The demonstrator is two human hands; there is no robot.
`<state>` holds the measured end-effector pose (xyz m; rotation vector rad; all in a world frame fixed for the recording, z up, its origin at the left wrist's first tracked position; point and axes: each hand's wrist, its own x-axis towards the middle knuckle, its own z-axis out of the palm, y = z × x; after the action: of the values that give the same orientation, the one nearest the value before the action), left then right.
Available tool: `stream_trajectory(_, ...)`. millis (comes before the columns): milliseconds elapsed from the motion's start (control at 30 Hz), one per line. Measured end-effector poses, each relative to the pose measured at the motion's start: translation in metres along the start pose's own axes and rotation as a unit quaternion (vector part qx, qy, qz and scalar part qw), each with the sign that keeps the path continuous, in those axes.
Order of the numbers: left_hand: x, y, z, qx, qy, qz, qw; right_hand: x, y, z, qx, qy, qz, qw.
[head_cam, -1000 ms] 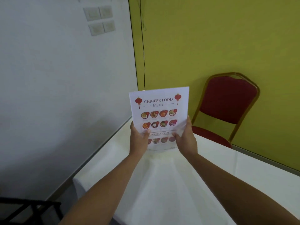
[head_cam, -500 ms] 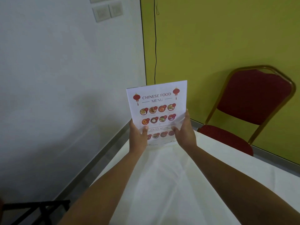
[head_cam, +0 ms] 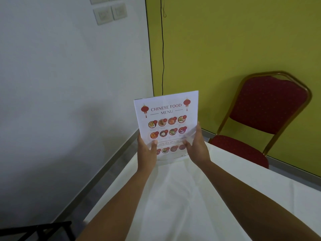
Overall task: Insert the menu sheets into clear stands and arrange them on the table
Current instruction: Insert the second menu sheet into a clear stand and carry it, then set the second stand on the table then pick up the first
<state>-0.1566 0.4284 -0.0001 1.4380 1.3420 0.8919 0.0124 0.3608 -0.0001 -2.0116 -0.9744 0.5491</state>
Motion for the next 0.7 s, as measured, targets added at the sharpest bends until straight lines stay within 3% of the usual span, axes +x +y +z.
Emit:
stream_trajectory(100,0.000,0.000,0.000,0.003,0.003,-0.007,1.000,-0.007,0.005,-0.003,-0.017,-0.021,-0.001,1.000)
stream_trajectory(233,-0.011,-0.008,-0.001,0.025,0.034,-0.036,0.998,-0.032,0.015,-0.012,-0.120,-0.053,0.003,0.991)
stream_trajectory(400,-0.053,-0.027,0.005,0.186,0.044,-0.048,0.980,-0.071,0.036,-0.034,-0.243,-0.111,0.017,0.964)
stream_trajectory(533,-0.102,-0.035,0.015,0.305,-0.025,-0.010,0.952,-0.110,0.055,-0.059,-0.287,-0.127,0.030,0.949)
stream_trajectory(700,-0.169,-0.026,0.041,0.382,-0.171,0.030,0.908,-0.176,0.077,-0.100,-0.277,-0.123,0.054,0.952)
